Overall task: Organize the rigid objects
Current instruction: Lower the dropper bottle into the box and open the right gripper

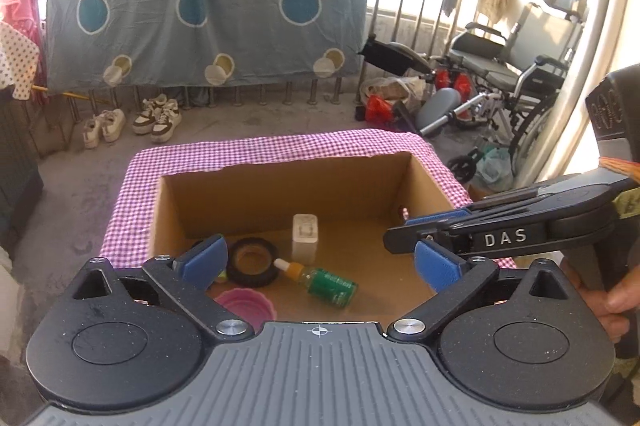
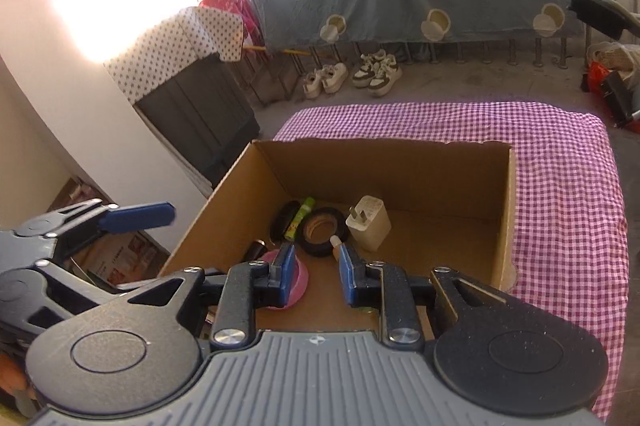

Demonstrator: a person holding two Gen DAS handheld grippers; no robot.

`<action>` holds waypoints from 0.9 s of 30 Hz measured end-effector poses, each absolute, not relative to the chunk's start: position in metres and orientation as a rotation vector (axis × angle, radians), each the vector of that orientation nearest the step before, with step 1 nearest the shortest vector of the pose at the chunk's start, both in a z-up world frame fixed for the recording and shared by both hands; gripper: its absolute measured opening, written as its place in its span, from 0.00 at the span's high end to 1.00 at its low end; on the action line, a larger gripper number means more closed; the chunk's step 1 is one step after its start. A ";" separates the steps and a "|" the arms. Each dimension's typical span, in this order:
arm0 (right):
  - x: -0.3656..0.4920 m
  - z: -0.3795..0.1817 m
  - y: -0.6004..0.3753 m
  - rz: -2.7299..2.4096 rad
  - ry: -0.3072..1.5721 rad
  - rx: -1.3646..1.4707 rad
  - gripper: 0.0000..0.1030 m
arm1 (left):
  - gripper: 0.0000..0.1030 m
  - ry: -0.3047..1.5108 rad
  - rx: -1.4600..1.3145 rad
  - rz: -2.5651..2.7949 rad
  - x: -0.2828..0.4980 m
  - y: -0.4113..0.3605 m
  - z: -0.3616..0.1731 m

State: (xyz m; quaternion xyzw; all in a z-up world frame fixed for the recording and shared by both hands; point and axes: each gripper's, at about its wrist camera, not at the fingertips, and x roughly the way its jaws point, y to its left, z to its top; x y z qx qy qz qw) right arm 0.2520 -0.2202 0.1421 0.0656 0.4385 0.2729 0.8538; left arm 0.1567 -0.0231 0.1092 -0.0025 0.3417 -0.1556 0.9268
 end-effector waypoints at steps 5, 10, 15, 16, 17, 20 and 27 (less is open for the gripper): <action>0.272 0.120 -0.173 0.567 0.998 -0.014 0.75 | 0.00 0.699 -0.054 -0.200 0.149 0.026 0.110; 0.290 0.092 -0.133 0.551 1.059 -0.155 0.75 | 0.00 0.716 -0.079 -0.087 0.148 0.067 0.101; 0.307 0.069 -0.112 0.518 1.105 -0.235 0.75 | 0.00 0.724 -0.101 -0.035 0.154 0.094 0.093; 0.309 0.065 -0.109 0.505 1.110 -0.255 0.75 | 0.00 0.725 -0.107 -0.034 0.154 0.098 0.091; 0.311 0.061 -0.106 0.492 1.114 -0.274 0.75 | 0.00 0.727 -0.113 -0.035 0.156 0.100 0.090; 0.317 0.051 -0.102 0.476 1.126 -0.299 0.74 | 0.00 0.738 -0.131 -0.037 0.157 0.111 0.084; 0.325 0.043 -0.094 0.481 1.178 -0.348 0.74 | 0.00 0.752 -0.177 -0.040 0.157 0.123 0.076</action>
